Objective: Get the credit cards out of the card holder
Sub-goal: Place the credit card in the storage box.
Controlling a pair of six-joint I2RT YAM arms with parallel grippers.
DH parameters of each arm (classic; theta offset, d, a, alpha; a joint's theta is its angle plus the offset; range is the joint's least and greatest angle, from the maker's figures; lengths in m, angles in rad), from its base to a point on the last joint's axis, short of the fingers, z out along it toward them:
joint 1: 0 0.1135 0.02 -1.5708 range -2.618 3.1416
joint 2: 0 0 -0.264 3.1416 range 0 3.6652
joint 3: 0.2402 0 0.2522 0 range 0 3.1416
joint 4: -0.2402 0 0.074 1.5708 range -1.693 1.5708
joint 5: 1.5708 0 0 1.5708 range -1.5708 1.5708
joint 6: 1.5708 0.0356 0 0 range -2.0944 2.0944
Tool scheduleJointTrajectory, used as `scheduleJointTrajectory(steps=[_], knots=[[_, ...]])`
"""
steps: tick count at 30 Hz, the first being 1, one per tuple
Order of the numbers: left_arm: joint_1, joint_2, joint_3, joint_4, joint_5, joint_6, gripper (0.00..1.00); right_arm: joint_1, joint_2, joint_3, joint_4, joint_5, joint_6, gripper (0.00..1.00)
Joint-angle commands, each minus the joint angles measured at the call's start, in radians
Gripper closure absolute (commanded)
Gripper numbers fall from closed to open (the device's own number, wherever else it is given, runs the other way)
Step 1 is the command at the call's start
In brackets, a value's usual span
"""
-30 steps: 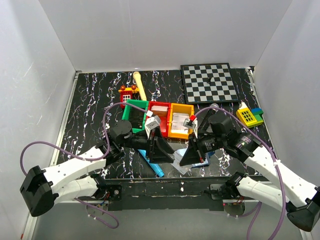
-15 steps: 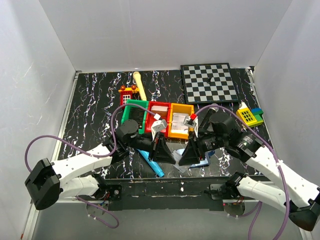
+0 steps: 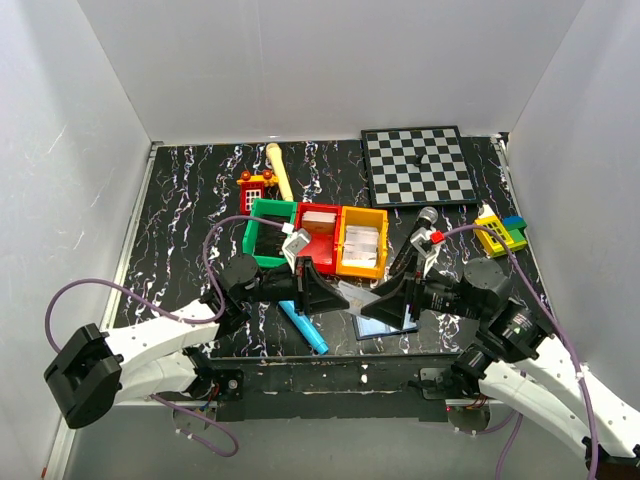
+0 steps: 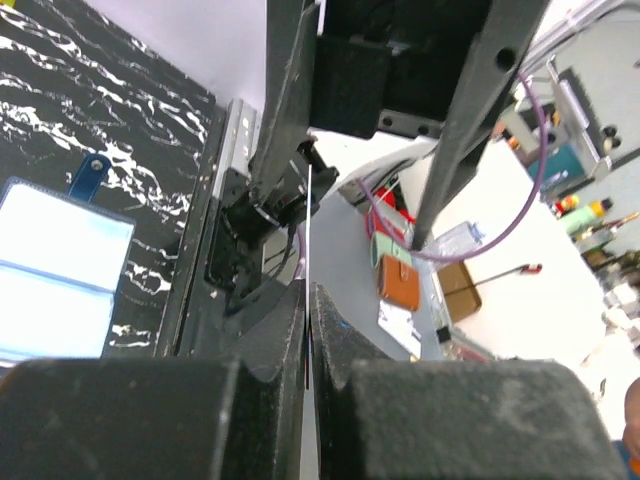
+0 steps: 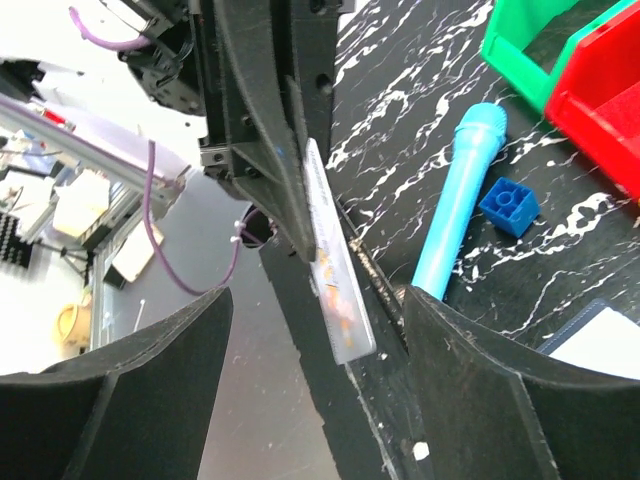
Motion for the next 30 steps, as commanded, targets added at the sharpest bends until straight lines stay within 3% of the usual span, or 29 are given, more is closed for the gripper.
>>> scheduleJointTrajectory(steps=[1, 6, 13, 20, 25, 28, 30], knots=[[0.006, -0.040, -0.012, 0.168, -0.104, -0.100, 1.00, 0.002, -0.034, -0.032, 0.105, 0.093, 0.051, 0.26], [0.007, -0.066, -0.023, 0.198, -0.124, -0.120, 1.00, 0.002, -0.025, -0.048, 0.110, 0.090, 0.057, 0.34], [0.007, -0.054, -0.061, 0.287, -0.122, -0.163, 1.00, 0.002, -0.020, -0.085, 0.260, 0.051, 0.110, 0.49], [0.007, -0.054, -0.063, 0.286, -0.121, -0.165, 1.00, 0.002, -0.028, -0.112, 0.355, 0.021, 0.152, 0.53], [0.007, -0.046, -0.063, 0.292, -0.118, -0.165, 1.00, 0.004, -0.014, -0.115, 0.372, 0.005, 0.158, 0.75], [0.007, -0.047, -0.064, 0.284, -0.116, -0.163, 1.00, 0.002, -0.005, -0.112, 0.375, -0.008, 0.157, 0.95], [0.007, -0.055, -0.066, 0.271, -0.118, -0.157, 1.00, 0.002, -0.003, -0.109, 0.366, -0.011, 0.155, 0.99]])
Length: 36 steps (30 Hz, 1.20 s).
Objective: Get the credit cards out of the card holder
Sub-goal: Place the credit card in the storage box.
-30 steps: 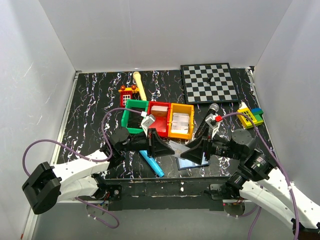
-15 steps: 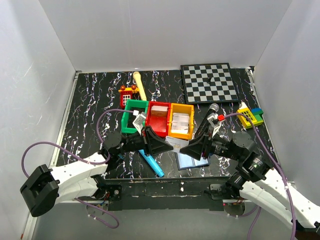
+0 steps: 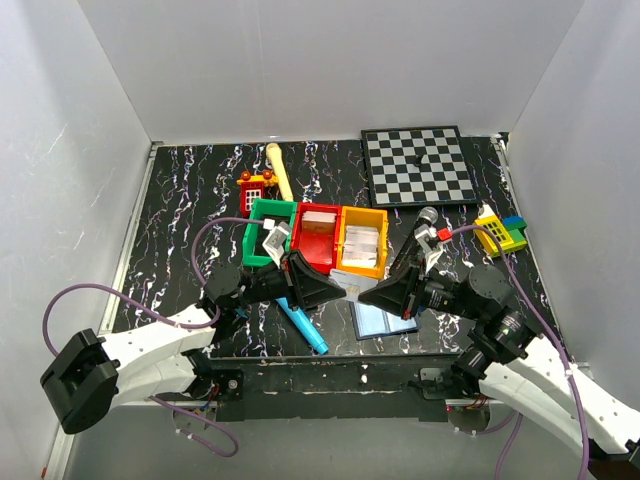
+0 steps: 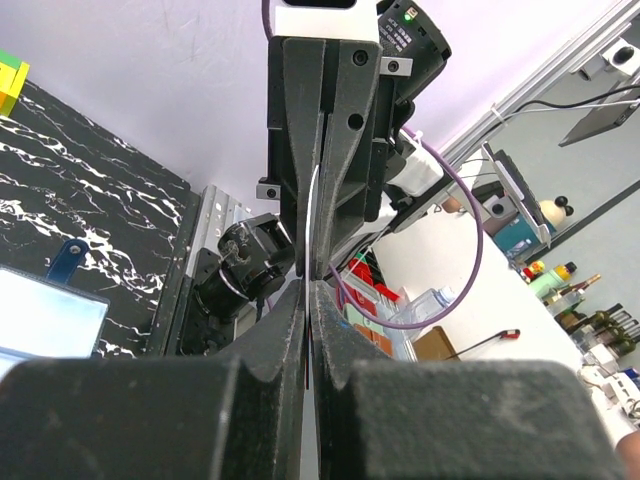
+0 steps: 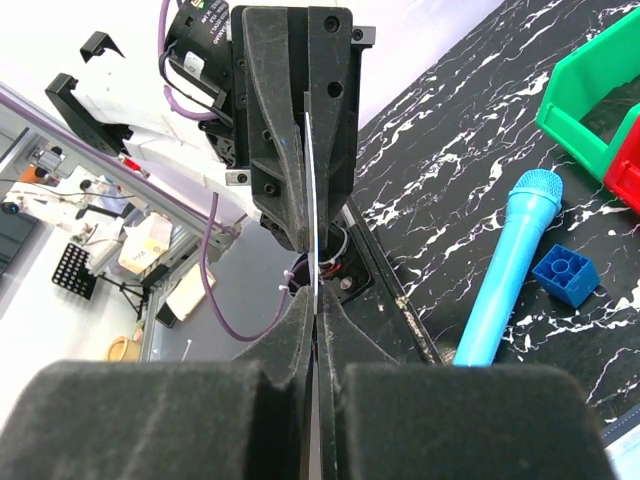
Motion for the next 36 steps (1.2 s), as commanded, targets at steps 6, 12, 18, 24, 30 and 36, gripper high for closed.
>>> scheduleJointTrajectory(steps=[6, 12, 18, 24, 30, 36], knots=[[0.001, -0.057, 0.016, -0.110, 0.023, 0.077, 1.00, -0.002, 0.014, 0.134, -0.225, 0.037, -0.152, 0.52], [0.018, -0.119, 0.060, -0.381, 0.097, 0.197, 1.00, -0.057, 0.083, 0.386, -0.586, 0.000, -0.378, 0.25], [0.026, -0.108, 0.120, -0.521, 0.294, 0.272, 1.00, -0.073, 0.220, 0.519, -0.710, -0.227, -0.461, 0.38], [0.026, -0.108, 0.185, -0.667, 0.315, 0.368, 1.00, -0.073, 0.303, 0.523, -0.706, -0.327, -0.470, 0.43], [0.026, -0.065, 0.191, -0.613, 0.330, 0.355, 1.00, -0.073, 0.323, 0.467, -0.581, -0.299, -0.383, 0.51], [0.026, -0.044, 0.192, -0.612, 0.333, 0.361, 1.00, -0.062, 0.341, 0.454, -0.582, -0.311, -0.389, 0.52]])
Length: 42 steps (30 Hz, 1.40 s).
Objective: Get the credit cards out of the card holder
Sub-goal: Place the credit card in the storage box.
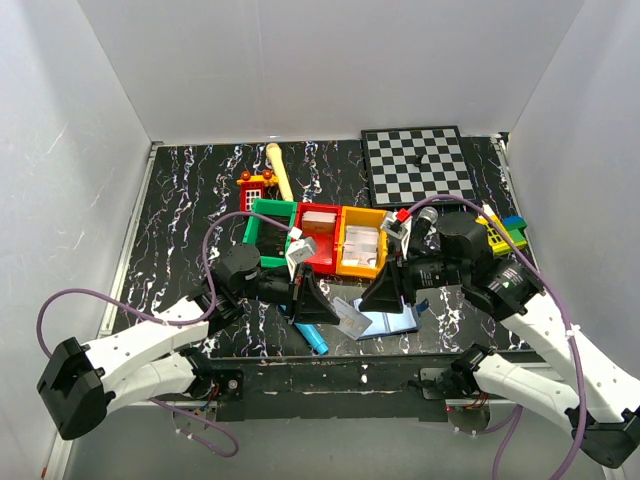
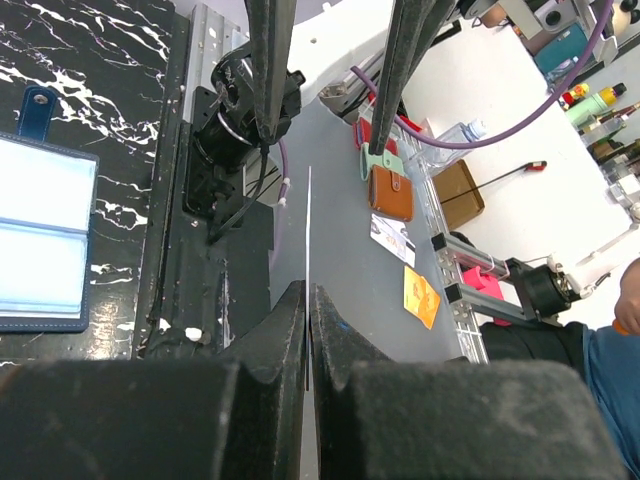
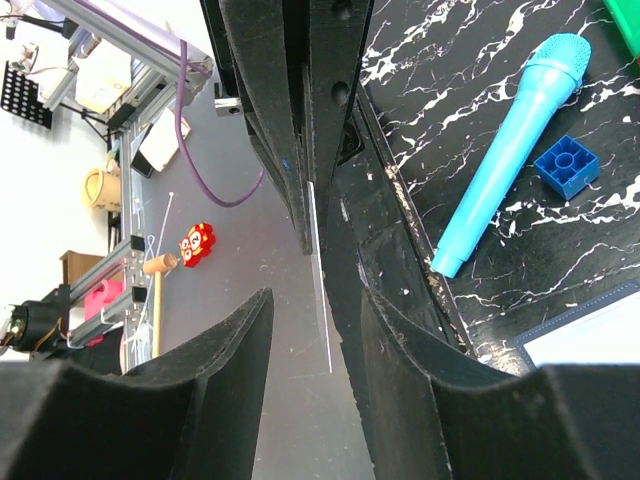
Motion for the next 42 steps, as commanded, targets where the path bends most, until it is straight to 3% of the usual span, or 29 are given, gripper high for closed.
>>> scheduleJointTrajectory(steps=[1, 23, 26, 29, 31, 32, 33, 34, 36, 42], knots=[[0.006, 0.006, 0.031, 0.000, 0.022, 0.024, 1.00, 0.011, 0.011, 0.000, 0.049, -0.032, 0.003, 0.52], [0.004, 0.033, 0.043, 0.012, 0.041, 0.016, 1.00, 0.060, 0.065, -0.003, 0.012, 0.023, -0.012, 0.69], [0.006, 0.030, 0.042, 0.014, 0.041, 0.015, 1.00, 0.058, 0.061, -0.014, 0.030, 0.020, -0.003, 0.75], [0.004, 0.032, 0.042, 0.016, 0.039, 0.016, 1.00, 0.060, 0.061, -0.014, 0.033, 0.017, 0.003, 0.95], [0.004, 0.033, 0.046, 0.014, 0.038, 0.016, 1.00, 0.060, 0.059, -0.014, 0.032, 0.020, 0.003, 0.99], [0.006, 0.035, 0.048, 0.008, 0.035, 0.019, 0.93, 0.060, 0.058, -0.011, 0.032, 0.022, 0.003, 0.99], [0.006, 0.032, 0.051, -0.013, 0.019, 0.030, 0.56, 0.060, 0.053, -0.006, 0.032, 0.025, 0.002, 0.99], [0.006, 0.026, 0.048, -0.020, 0.007, 0.030, 0.48, 0.060, 0.045, -0.005, 0.033, 0.027, 0.003, 0.99], [0.006, -0.006, 0.039, -0.052, -0.051, 0.044, 0.41, 0.058, 0.028, 0.008, 0.029, 0.091, 0.009, 0.99], [0.087, -0.170, 0.046, -0.417, -0.407, 0.153, 0.40, 0.024, 0.093, 0.171, -0.186, 0.409, 0.002, 0.99]])
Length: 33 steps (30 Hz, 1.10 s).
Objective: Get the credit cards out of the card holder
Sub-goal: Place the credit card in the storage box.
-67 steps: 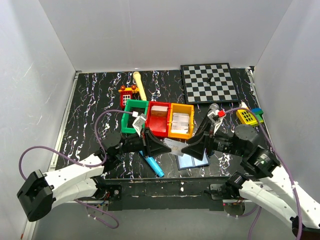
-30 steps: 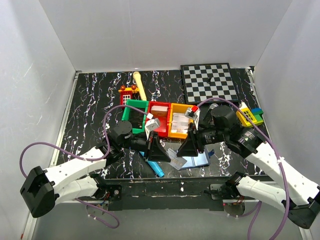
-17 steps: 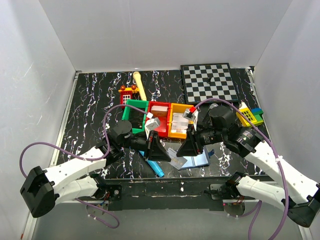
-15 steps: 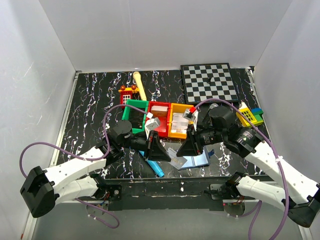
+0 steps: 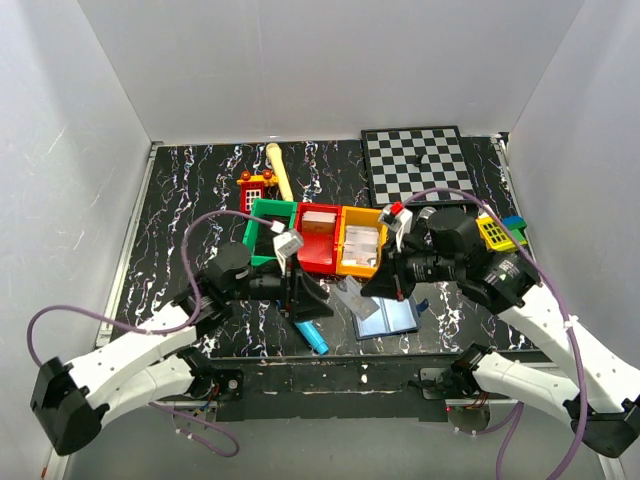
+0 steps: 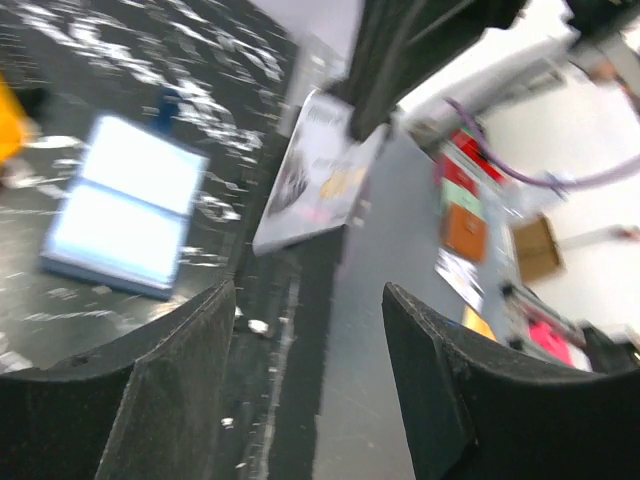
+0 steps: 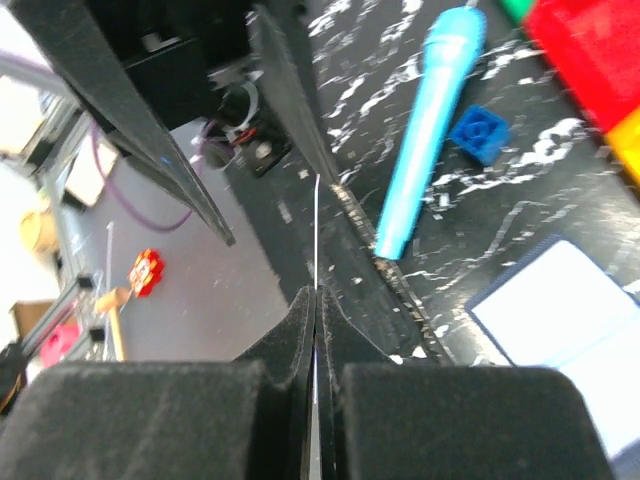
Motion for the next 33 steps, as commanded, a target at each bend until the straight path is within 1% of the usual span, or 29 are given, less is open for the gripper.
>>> scheduleJointTrajectory(steps=[1, 2, 3, 5, 6, 8, 9, 11, 12, 14, 16, 19, 21, 23, 26, 31, 33], knots=[[0.083, -0.144, 0.013, -0.276, -0.288, 0.077, 0.40, -0.020, 0.064, 0.158, -0.133, 0.288, -0.021, 0.99], [0.096, -0.181, 0.003, -0.302, -0.329, 0.069, 0.41, -0.020, 0.076, 0.169, -0.131, 0.343, -0.051, 0.99], [0.096, -0.216, 0.000, -0.321, -0.391, 0.061, 0.41, -0.020, 0.088, 0.169, -0.113, 0.374, -0.096, 0.99], [0.099, -0.267, -0.012, -0.345, -0.458, 0.037, 0.41, -0.020, 0.110, 0.162, -0.079, 0.425, -0.203, 0.99], [0.101, -0.284, -0.015, -0.352, -0.475, 0.031, 0.41, -0.022, 0.116, 0.149, -0.046, 0.428, -0.272, 0.99], [0.102, -0.313, -0.027, -0.352, -0.489, 0.019, 0.41, -0.023, 0.121, 0.105, 0.028, 0.407, -0.463, 0.99], [0.102, -0.321, -0.032, -0.355, -0.494, 0.015, 0.42, -0.025, 0.125, 0.093, 0.048, 0.420, -0.514, 0.99], [0.102, -0.330, -0.040, -0.362, -0.506, 0.009, 0.43, -0.031, 0.171, 0.114, 0.030, 0.431, -0.666, 0.99], [0.104, -0.333, -0.043, -0.370, -0.512, 0.006, 0.43, -0.036, 0.202, 0.147, -0.005, 0.448, -0.709, 0.99], [0.102, -0.335, -0.049, -0.367, -0.514, 0.000, 0.43, -0.051, 0.252, 0.184, -0.019, 0.425, -0.780, 0.99], [0.104, -0.332, -0.060, -0.352, -0.503, -0.008, 0.44, -0.074, 0.279, 0.197, -0.045, 0.311, -0.921, 0.99], [0.104, -0.313, -0.061, -0.350, -0.485, -0.021, 0.44, -0.140, 0.323, 0.178, 0.019, 0.191, -0.984, 0.99], [0.104, -0.299, -0.058, -0.352, -0.465, -0.026, 0.45, -0.209, 0.407, 0.217, -0.019, 0.106, -1.035, 0.99], [0.104, -0.293, -0.058, -0.361, -0.460, -0.029, 0.45, -0.249, 0.473, 0.244, -0.070, 0.071, -1.095, 0.99], [0.102, -0.298, -0.066, -0.361, -0.465, -0.028, 0.46, -0.292, 0.525, 0.241, -0.026, 0.004, -1.107, 0.99], [0.102, -0.284, -0.061, -0.368, -0.462, -0.020, 0.46, -0.293, 0.618, 0.286, -0.044, 0.011, -1.188, 0.99], [0.104, -0.284, -0.067, -0.359, -0.456, -0.031, 0.46, -0.292, 0.631, 0.274, -0.027, 0.023, -1.202, 0.99]])
